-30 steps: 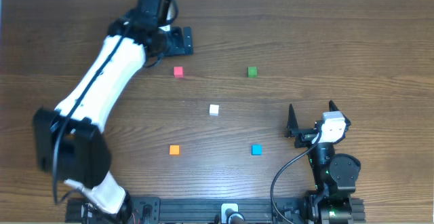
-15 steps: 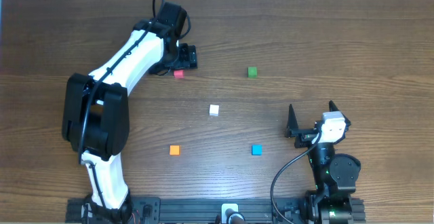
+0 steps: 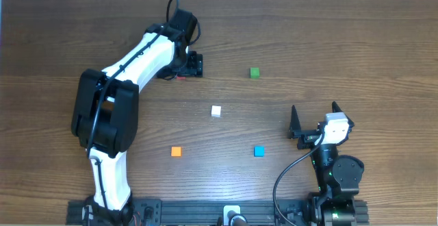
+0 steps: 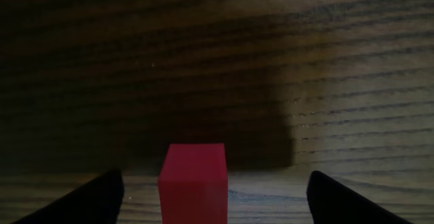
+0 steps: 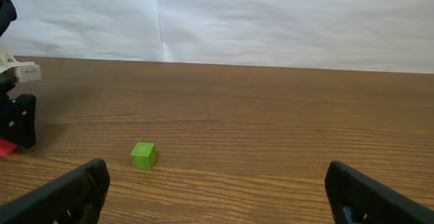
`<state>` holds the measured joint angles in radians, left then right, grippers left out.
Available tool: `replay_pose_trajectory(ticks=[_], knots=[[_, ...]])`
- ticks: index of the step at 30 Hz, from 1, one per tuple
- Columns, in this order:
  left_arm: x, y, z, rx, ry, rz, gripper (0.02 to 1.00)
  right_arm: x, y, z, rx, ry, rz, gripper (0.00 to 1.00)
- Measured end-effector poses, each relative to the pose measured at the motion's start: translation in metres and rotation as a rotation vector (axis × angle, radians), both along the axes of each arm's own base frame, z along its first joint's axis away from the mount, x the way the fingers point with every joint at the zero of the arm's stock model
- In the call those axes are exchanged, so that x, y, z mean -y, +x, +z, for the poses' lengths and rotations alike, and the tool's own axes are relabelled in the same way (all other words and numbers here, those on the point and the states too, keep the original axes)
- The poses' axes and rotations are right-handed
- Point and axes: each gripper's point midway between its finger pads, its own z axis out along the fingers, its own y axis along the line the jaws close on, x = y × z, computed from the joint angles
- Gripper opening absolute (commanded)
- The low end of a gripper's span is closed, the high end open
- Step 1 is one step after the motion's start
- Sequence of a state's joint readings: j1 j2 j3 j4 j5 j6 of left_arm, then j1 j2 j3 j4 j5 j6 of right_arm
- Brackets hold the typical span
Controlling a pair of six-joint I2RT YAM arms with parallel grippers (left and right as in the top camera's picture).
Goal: Stack Cubes
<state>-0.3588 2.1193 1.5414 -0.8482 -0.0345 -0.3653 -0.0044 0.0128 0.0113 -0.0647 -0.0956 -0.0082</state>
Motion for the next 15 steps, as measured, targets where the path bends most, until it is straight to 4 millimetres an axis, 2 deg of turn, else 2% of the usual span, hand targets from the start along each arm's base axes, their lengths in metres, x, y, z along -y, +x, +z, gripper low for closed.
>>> replay_pose_trajectory(ticks=[6,15], knots=[[-0.0013,0.0005,-0.0012,0.0,0.009,-0.006,0.728,-0.0001,0.0,-0.0001,0.0,-0.001,0.0,0.991],[-0.004,0.0008,-0.0063,-0.005,0.023,-0.005,0.516,-0.0001,0.0,-0.0001,0.0,0.0,0.0,0.993]])
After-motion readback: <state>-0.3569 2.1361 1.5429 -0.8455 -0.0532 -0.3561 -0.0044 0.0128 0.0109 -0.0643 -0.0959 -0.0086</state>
